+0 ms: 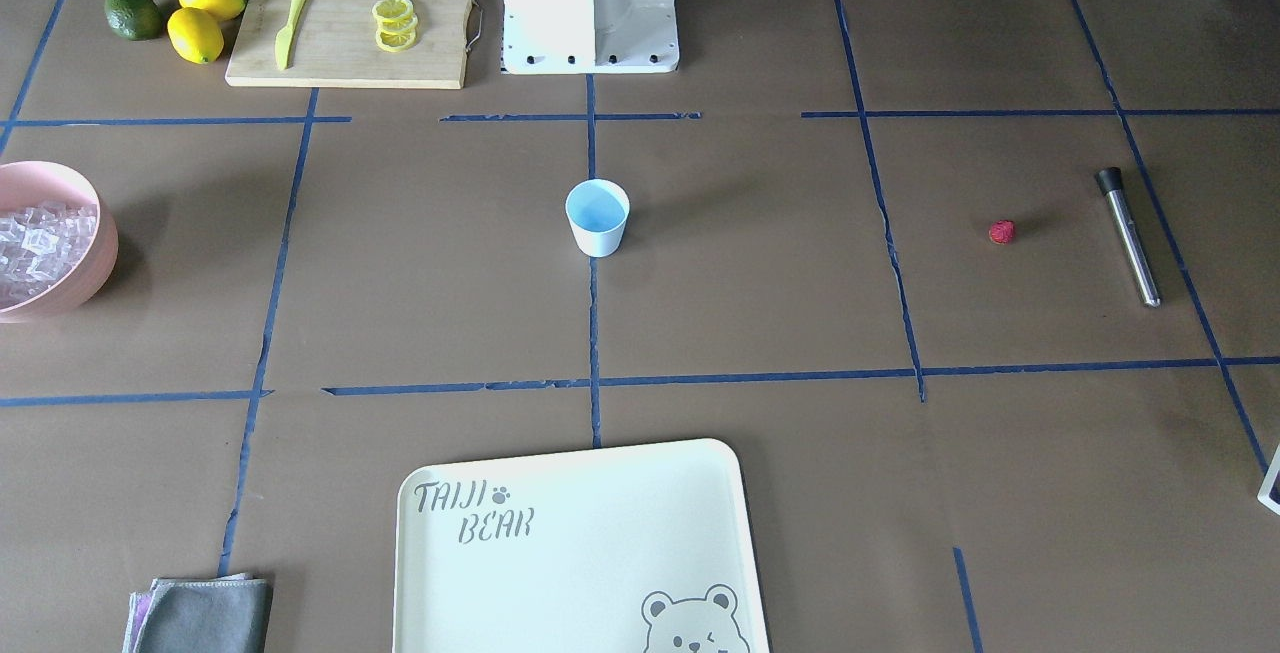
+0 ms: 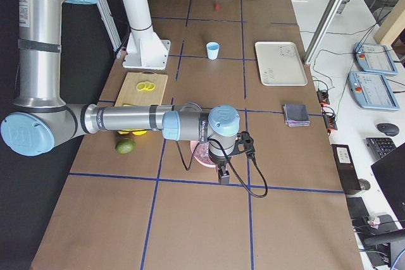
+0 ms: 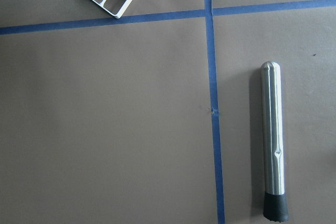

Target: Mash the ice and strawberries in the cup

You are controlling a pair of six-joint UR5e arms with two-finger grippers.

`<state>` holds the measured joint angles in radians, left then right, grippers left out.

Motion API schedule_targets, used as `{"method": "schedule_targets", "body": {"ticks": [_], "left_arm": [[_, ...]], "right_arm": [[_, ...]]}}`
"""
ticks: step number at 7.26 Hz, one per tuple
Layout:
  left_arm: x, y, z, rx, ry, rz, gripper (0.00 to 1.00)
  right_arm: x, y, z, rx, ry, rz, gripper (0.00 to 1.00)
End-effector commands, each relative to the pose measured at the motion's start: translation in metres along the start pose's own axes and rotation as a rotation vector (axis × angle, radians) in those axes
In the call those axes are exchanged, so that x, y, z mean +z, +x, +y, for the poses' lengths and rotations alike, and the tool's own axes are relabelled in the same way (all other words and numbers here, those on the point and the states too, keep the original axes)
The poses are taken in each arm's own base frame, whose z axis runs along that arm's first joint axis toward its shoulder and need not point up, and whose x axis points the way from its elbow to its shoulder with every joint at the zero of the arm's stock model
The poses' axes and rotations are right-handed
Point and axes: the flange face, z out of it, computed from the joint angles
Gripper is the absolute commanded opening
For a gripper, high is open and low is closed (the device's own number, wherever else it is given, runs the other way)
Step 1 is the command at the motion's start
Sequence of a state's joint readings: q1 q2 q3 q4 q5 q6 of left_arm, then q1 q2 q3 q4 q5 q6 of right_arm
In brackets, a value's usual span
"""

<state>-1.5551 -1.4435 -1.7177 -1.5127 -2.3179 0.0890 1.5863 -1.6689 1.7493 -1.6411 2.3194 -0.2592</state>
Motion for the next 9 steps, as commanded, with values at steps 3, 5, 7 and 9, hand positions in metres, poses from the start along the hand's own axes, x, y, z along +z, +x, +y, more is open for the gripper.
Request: {"method": "schedule_targets", "body": {"ticks": [3,5,7,9], "left_arm": [[0.000,0.001,0.000,-0.002,0.000,0.017,1.00],[0.001,0.002,0.000,-0.001,-0.001,0.017,1.00],[0.000,0.002,-0.001,0.002,0.004,0.017,1.00],[0.000,0.002,-0.001,0.004,0.004,0.017,1.00]], "right_arm": [[-0.018,-0.033,-0.015,-0.074,0.034,0.006,0.99],[-0.014,-0.083,-0.032,-0.124,0.023,0.003,0.99],[-0.004,-0.111,-0.040,-0.049,0.035,-0.040,0.99],[0.023,-0.156,-0.047,0.049,0.103,-0.082,0.99]]}}
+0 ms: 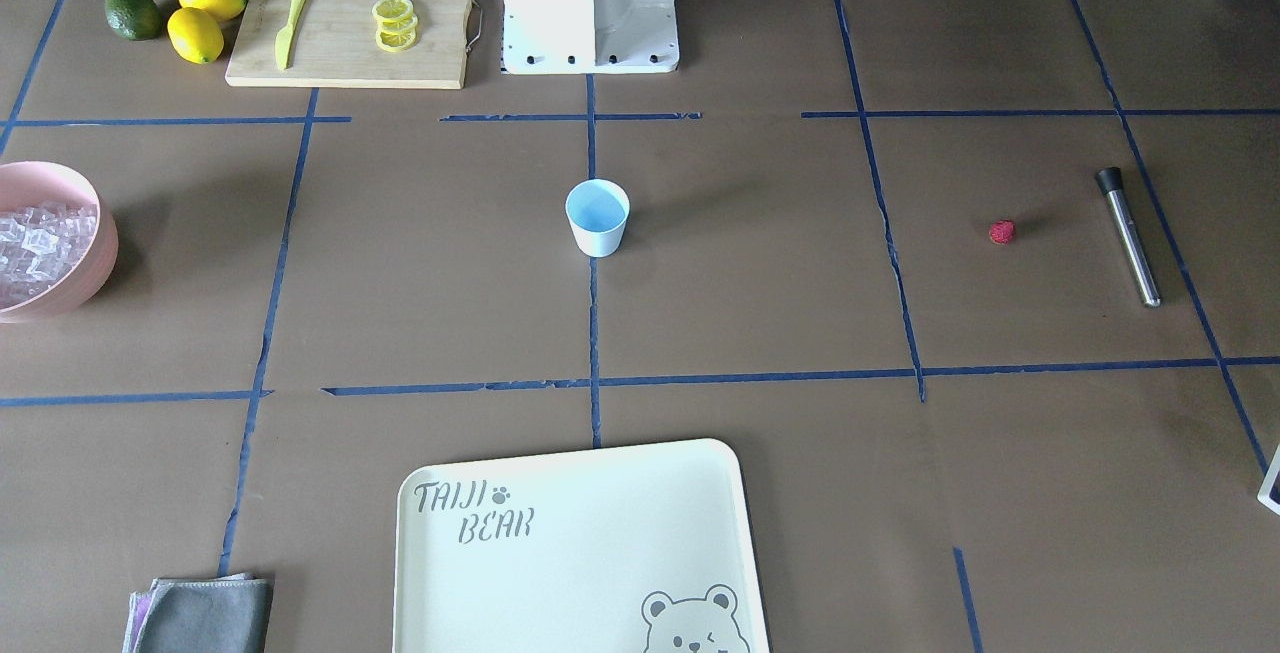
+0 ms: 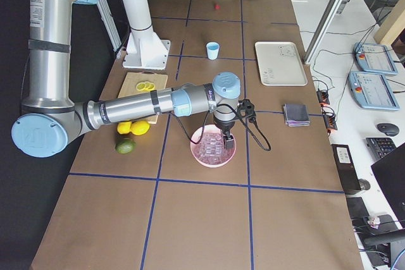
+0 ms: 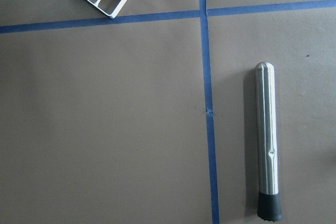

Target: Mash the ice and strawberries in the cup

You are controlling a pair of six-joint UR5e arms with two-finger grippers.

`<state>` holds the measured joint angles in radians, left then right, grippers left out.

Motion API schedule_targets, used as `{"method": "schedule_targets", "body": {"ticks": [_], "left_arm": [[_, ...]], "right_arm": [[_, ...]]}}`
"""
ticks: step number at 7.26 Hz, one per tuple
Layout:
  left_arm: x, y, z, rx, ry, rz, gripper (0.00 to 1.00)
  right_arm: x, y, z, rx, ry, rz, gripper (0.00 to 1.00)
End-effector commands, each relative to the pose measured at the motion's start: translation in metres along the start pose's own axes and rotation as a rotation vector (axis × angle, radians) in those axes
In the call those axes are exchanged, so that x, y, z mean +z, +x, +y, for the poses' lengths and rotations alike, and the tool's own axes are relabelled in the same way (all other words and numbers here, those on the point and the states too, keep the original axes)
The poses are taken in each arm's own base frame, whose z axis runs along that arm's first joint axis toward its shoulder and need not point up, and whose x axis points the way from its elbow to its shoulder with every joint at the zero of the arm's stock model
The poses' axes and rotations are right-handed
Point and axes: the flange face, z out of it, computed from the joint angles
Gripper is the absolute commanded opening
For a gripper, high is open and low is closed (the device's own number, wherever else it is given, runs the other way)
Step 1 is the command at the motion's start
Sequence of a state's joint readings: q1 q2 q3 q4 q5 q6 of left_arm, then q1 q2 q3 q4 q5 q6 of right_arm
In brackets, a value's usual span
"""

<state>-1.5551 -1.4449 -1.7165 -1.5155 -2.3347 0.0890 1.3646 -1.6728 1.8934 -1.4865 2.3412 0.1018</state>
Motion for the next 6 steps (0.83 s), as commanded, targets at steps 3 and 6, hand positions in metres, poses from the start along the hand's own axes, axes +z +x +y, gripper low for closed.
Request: {"method": "schedule_targets", "body": {"ticks": [3,6], "left_arm": [[0.000,0.001,0.000,0.004,0.003,0.000,1.00],[-0.001,0.001,0.000,0.004,0.005,0.000,1.00]], "right_arm": [[0.056,-0.058,0.006,0.044,0.028,-0.012,0.90],[0.083,-0.068,0.009,0.001,-0.006,0.033,0.85]]}}
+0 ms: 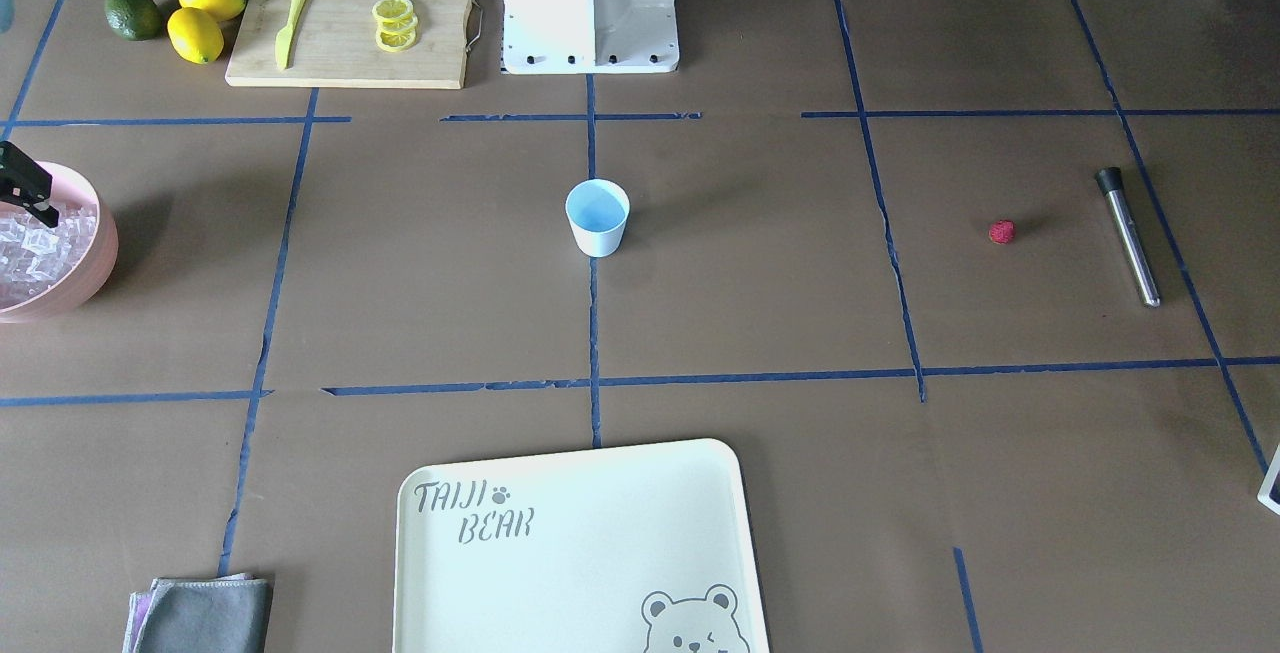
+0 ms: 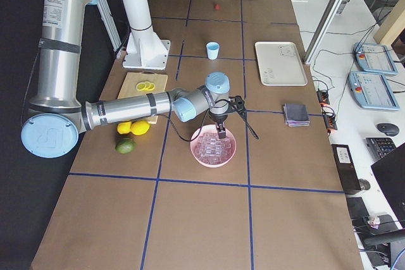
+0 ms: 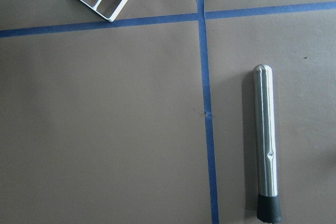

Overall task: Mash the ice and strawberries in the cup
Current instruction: 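Lower the right gripper into the pink bowl and grasp an ice cube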

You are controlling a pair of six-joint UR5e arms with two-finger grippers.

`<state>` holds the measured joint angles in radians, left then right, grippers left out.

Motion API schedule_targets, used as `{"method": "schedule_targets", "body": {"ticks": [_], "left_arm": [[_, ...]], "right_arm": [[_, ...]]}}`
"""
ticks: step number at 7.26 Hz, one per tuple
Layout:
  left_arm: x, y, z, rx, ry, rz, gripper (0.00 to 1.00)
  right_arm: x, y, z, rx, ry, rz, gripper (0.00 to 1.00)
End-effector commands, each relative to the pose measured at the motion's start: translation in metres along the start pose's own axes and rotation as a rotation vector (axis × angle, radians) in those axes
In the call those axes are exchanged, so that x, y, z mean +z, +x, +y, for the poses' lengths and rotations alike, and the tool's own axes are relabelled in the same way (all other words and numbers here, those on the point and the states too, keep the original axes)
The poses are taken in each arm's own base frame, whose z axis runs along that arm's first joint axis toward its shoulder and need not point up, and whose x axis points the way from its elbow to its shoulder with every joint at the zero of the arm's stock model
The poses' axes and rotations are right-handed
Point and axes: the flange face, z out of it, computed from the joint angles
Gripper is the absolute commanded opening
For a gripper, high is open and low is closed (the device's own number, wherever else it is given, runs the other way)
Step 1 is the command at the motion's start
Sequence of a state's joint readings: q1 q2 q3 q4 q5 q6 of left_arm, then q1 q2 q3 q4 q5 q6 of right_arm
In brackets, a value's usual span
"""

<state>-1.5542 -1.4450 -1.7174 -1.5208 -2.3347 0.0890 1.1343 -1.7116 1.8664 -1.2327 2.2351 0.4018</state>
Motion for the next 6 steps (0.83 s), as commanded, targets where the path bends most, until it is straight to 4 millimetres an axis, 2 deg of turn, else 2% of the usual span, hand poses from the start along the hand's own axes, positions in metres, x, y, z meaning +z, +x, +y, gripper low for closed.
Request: {"method": "schedule_targets", "body": {"ticks": [1,6], "left_arm": [[-0.001,0.000,0.000,-0.001,0.001,0.000,1.00],[0.000,0.000,0.000,-0.001,-0.001,0.000,1.00]], "right_arm": [[0.017,-0.001,0.003,-0.019,-0.025,0.025,0.82],[0.036,0.008,0.008,-0.032,-0.066,0.031,0.76]]}}
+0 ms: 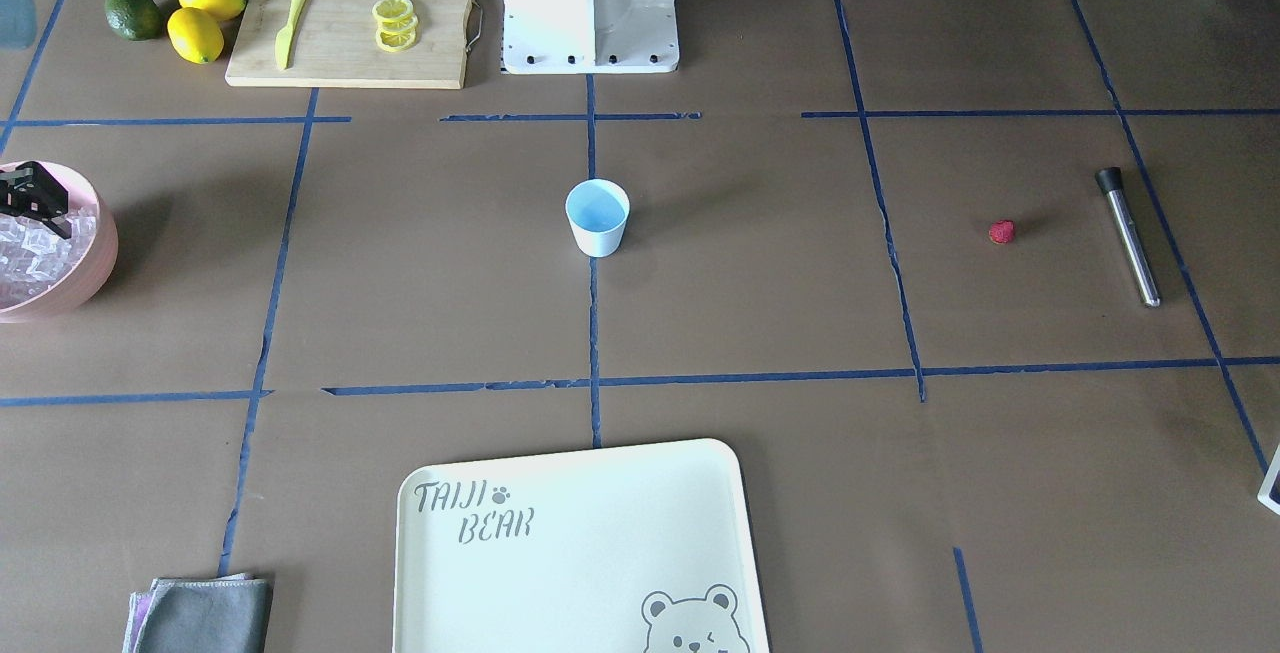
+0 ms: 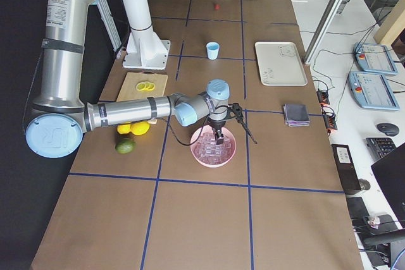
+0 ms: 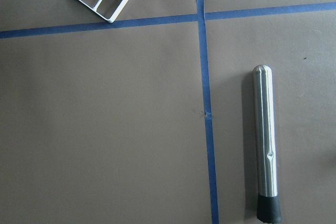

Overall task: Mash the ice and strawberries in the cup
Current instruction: 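Lower the right gripper into the pink bowl and grasp an ice cube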

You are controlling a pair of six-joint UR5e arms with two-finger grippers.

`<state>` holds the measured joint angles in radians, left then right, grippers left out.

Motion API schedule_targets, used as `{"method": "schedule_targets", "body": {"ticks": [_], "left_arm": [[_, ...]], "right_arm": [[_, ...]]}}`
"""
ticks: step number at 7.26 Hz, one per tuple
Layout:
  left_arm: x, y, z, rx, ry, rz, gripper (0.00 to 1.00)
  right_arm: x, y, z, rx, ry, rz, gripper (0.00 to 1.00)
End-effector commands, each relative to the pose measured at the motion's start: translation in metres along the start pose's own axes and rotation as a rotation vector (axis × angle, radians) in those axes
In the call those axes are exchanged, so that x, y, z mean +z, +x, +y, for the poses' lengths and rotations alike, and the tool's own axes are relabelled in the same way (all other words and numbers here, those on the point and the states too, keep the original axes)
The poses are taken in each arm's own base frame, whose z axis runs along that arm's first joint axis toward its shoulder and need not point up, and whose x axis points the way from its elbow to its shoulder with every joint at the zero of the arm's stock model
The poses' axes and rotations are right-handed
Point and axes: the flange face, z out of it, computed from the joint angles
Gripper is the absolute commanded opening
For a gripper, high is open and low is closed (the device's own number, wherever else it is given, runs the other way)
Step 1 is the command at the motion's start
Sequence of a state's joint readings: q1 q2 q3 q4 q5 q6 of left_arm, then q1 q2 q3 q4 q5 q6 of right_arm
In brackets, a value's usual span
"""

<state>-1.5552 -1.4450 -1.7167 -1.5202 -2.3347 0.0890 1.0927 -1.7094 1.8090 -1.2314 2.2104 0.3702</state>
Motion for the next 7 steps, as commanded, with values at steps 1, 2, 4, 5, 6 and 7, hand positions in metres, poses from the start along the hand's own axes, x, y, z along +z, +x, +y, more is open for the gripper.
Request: {"method": "schedule_targets", "body": {"ticks": [1,2,4,5,6,7], "left_arm": [[0.000,0.000,0.000,0.001,-0.001,0.000,1.00],[-0.001,0.000,0.000,0.001,0.001,0.000,1.00],[-0.001,0.000,0.000,0.001,0.001,0.000,1.00],[0.000,0.000,0.000,0.001,0.001,0.000,1.00],[0.000,0.000,0.000,0.002,0.000,0.000,1.00],[0.000,0.000,0.000,0.001,0.001,0.000,1.00]], "right_arm": [[0.006,-0.001,0.003,-0.008,-0.014,0.000,0.75],[0.011,-0.003,0.004,-0.014,-0.024,-0.001,0.74],[0.014,-0.006,0.005,-0.018,-0.033,0.000,0.73],[0.015,-0.006,0.005,-0.018,-0.035,0.000,0.71],[0.017,-0.004,0.007,-0.016,-0.039,0.004,0.66],[0.018,-0.002,0.008,-0.013,-0.042,0.005,0.62]]}}
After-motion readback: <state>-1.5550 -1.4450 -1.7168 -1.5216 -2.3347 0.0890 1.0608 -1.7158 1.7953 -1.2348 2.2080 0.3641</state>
